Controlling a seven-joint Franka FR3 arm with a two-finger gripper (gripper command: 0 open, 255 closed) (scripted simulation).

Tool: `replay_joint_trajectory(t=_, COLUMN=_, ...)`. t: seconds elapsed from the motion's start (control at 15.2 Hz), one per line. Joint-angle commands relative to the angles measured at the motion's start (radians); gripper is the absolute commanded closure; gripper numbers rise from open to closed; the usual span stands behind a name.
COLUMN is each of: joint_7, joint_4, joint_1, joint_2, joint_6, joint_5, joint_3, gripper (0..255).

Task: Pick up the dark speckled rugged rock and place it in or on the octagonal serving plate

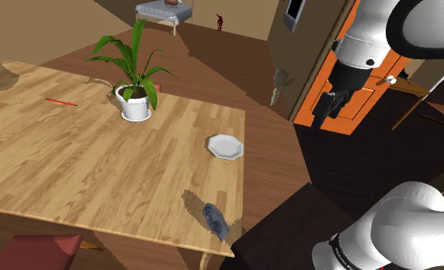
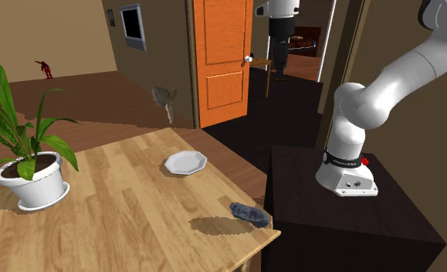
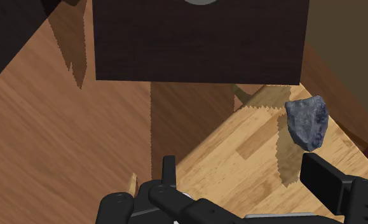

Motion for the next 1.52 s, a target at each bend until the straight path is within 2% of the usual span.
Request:
replay_joint_trajectory(t=0.0, joint_7=0.000, joint_4=0.000, joint_1=0.000, joint_2=0.000, joint_6=0.000, joint_5=0.000, joint_3=0.000, gripper=0)
replay_joint_trajectory(t=0.4, joint_7=0.104, joint_4=-0.132, joint_1=0.034, joint_2=0.027, joint_6=0.172, joint_5=0.060, joint_3=0.108, gripper=0)
replay_joint_trajectory(t=0.73, joint_7=0.193, joint_4=-0.207, joint_1=0.062, joint_2=0.100, joint_6=0.329, joint_5=0.104, joint_3=0.206, gripper=0)
replay_joint_trajectory(t=1.12, joint_7=0.310, joint_4=-0.248, joint_1=0.075, joint_2=0.250, joint_6=0.531, joint_5=0.129, joint_3=0.334, gripper=0)
replay_joint_trajectory(t=1.45, joint_7=0.432, joint_4=-0.240, joint_1=0.056, joint_2=0.425, joint_6=0.700, joint_5=0.099, joint_3=0.450, gripper=0)
